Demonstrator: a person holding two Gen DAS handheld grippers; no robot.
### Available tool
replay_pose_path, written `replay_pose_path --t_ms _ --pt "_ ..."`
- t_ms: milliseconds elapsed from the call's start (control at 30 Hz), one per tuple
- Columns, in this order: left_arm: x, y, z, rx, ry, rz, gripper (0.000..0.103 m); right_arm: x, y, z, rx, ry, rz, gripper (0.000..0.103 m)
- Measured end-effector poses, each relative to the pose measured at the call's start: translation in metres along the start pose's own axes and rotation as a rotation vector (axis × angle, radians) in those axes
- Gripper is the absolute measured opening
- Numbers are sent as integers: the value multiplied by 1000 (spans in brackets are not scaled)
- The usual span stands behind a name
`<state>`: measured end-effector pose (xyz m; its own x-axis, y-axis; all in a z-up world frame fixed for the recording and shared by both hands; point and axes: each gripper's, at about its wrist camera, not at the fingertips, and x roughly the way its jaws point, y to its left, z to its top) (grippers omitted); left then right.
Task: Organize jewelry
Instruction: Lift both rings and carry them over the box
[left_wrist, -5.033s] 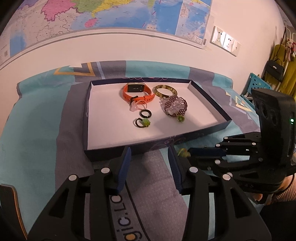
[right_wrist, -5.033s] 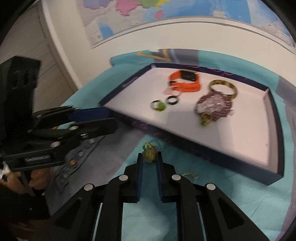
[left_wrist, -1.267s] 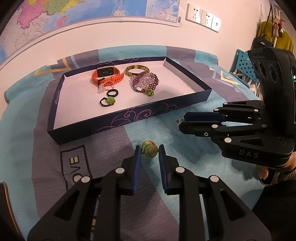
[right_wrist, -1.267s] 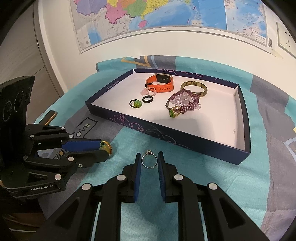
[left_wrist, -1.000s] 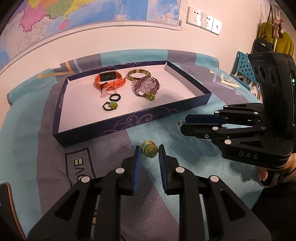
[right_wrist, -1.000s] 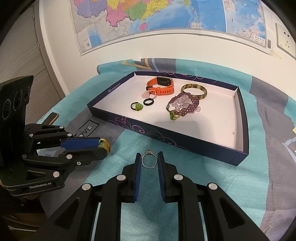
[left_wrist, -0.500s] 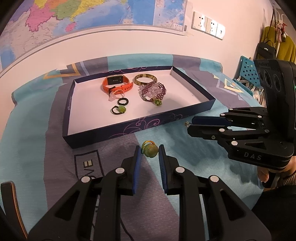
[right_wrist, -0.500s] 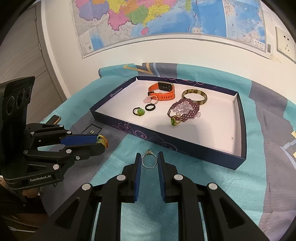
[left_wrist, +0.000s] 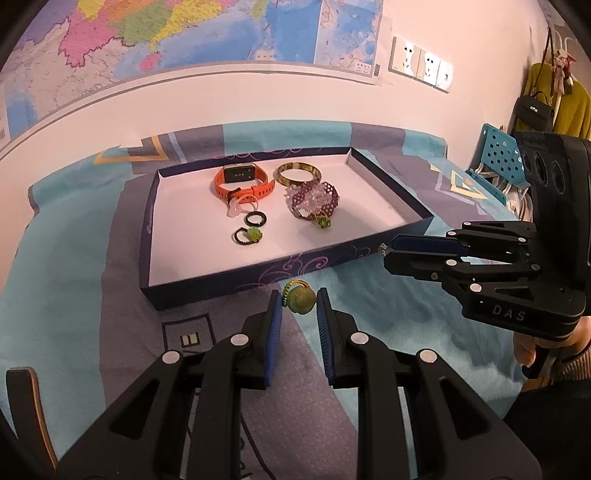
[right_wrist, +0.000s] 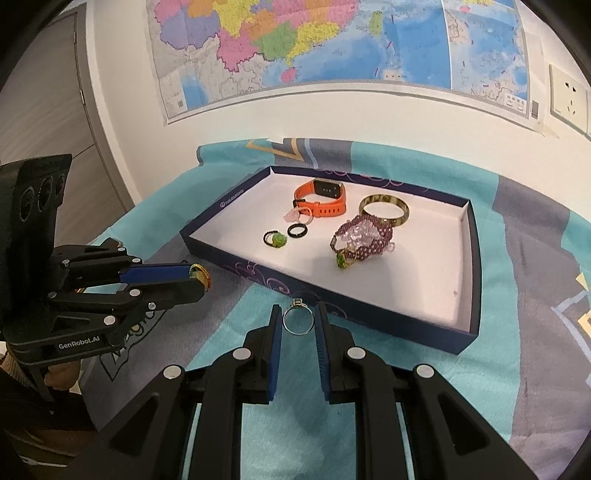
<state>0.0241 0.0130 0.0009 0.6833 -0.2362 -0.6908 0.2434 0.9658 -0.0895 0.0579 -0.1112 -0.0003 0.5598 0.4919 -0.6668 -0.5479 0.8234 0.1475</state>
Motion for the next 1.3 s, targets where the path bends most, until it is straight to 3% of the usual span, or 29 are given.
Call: replay_pose_path --t_ms 1300 --pt "15 14 40 1 -43 48 20 20 -14 33 -15 -23 -24 16"
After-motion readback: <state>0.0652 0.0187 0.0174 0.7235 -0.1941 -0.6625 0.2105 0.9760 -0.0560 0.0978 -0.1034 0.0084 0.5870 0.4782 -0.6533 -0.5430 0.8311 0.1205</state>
